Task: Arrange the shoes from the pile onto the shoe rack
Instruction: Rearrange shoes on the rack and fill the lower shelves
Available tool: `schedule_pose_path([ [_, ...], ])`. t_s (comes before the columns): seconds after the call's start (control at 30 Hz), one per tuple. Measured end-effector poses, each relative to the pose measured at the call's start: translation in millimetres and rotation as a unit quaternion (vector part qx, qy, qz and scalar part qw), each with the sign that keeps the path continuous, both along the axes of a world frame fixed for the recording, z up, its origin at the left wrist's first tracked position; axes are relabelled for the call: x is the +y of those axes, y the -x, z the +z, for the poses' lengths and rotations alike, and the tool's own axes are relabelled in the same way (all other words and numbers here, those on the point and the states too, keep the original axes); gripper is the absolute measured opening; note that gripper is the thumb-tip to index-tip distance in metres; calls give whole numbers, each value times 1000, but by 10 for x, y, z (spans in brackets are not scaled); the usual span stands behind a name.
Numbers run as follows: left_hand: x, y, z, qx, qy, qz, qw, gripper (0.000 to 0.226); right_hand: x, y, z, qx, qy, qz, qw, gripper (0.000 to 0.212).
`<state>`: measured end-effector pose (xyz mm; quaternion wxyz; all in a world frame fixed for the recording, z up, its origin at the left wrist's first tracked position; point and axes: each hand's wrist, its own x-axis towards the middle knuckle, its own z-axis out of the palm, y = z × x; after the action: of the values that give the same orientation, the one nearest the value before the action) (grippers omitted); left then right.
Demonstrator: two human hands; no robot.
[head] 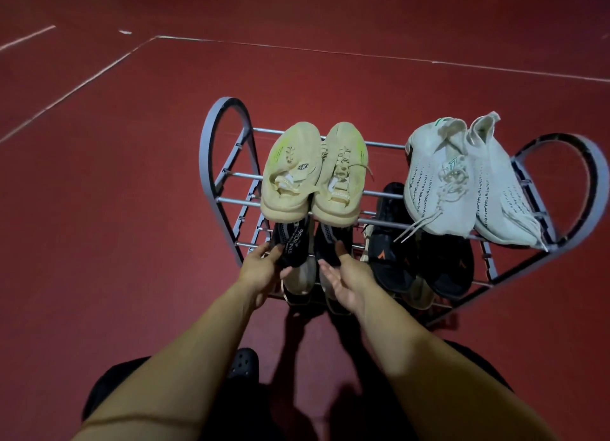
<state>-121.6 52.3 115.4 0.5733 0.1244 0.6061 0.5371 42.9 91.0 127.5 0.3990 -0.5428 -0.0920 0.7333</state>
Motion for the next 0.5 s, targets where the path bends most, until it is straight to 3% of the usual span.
schedule_pose_path([
  [0.17,51,-8,-45,32,7,29,999,42,21,-72,12,-85,17,98,991,54],
  [0.3,42,-85,30,115,38,17,993,38,-61,-91,15,-159,23,176,971,47],
  [0.37,20,-142,61,177,81,20,981,45,-113,-114,39,-188,12,166,968,38],
  [0.43,-10,-187,21,235,119,46,964,70,-134,-164,72,-224,-29,140,964,29],
  [0.5,-57,-311,87,265,114,38,957,53,-136,-240,128,-297,-109,130,940,32],
])
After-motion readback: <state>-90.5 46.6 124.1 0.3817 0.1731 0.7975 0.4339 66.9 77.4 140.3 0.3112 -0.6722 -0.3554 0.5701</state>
